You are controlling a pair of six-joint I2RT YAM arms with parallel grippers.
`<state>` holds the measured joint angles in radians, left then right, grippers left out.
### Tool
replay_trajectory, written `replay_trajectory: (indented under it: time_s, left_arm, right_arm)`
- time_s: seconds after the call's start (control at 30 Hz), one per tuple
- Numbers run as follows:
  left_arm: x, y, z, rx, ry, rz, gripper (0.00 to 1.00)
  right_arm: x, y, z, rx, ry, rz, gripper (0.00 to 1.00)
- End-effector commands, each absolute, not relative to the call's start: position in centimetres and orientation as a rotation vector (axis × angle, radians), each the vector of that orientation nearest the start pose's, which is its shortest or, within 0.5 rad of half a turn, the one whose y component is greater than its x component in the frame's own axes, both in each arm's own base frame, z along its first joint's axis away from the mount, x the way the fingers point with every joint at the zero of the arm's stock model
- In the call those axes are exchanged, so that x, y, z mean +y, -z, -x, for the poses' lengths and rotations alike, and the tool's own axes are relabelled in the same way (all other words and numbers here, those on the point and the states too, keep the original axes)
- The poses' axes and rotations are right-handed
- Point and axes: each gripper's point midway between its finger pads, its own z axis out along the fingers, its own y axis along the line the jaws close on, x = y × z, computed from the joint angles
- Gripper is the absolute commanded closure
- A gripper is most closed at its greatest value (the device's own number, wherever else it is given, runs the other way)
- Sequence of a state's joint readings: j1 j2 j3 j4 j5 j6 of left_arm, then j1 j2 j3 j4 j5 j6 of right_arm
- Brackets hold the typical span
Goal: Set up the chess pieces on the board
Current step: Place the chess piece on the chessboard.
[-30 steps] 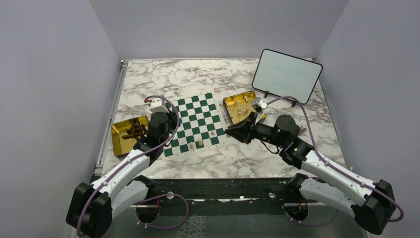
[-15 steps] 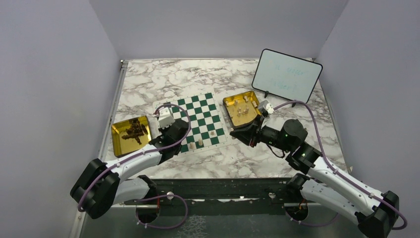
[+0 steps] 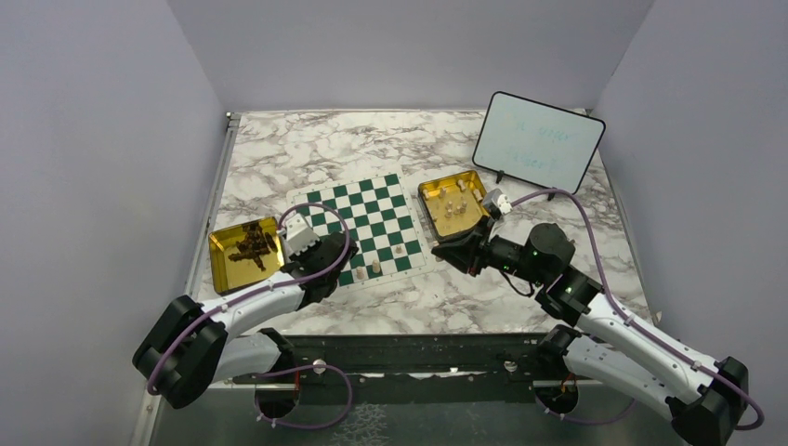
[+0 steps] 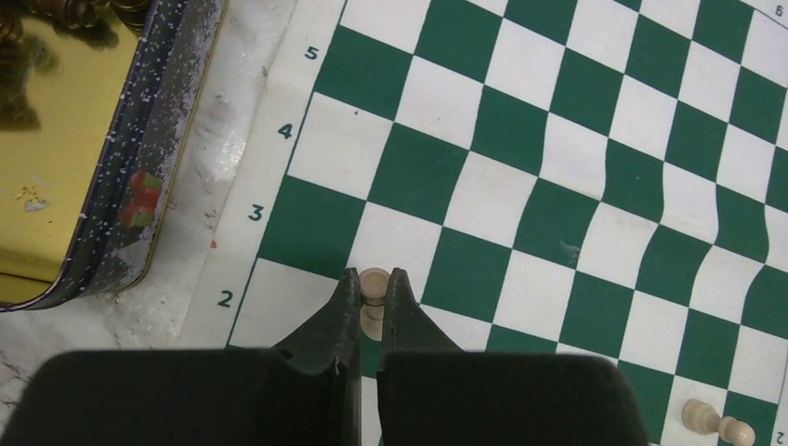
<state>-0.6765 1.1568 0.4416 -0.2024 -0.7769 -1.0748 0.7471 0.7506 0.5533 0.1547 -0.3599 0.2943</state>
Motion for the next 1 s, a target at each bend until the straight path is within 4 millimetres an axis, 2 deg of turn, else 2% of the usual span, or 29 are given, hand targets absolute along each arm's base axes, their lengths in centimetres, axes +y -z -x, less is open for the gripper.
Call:
replay_trajectory:
  time_s: [0.0, 0.3, 0.5, 0.63, 0.77, 0.97]
  left_arm:
    - [-7.5, -5.0, -25.9, 2.024, -0.074, 0.761, 1.00]
    - [-8.0, -4.4, -25.4, 2.051, -0.065, 0.777, 1.00]
    - [-8.0, -4.5, -25.2, 2.056, -0.081, 0.780, 0.83]
    - [-8.4, -4.4, -25.2, 2.069, -0.071, 0.785, 0.75]
    - [-9.0, -4.2, -25.0, 2.093, -0.044, 0.795, 0.70]
    - [-9.6, -4.6, -24.9, 2.092, -0.029, 0.788, 0.70]
  right_arm:
    - [26.6, -25.5, -18.2, 1.591, -1.060, 0.668, 0.94]
    - [26.6, -25.7, -18.2, 1.590, -1.056, 0.668, 0.94]
    - [26.5, -25.7, -18.2, 1.593, -1.052, 0.671, 0.94]
    - [26.5, -25.7, -18.2, 1.592, -1.052, 0.670, 0.94]
    - [26.5, -25.7, -18.3, 1.595, -1.048, 0.671, 0.94]
    - [26.5, -25.6, -18.3, 1.600, -1.047, 0.670, 0.94]
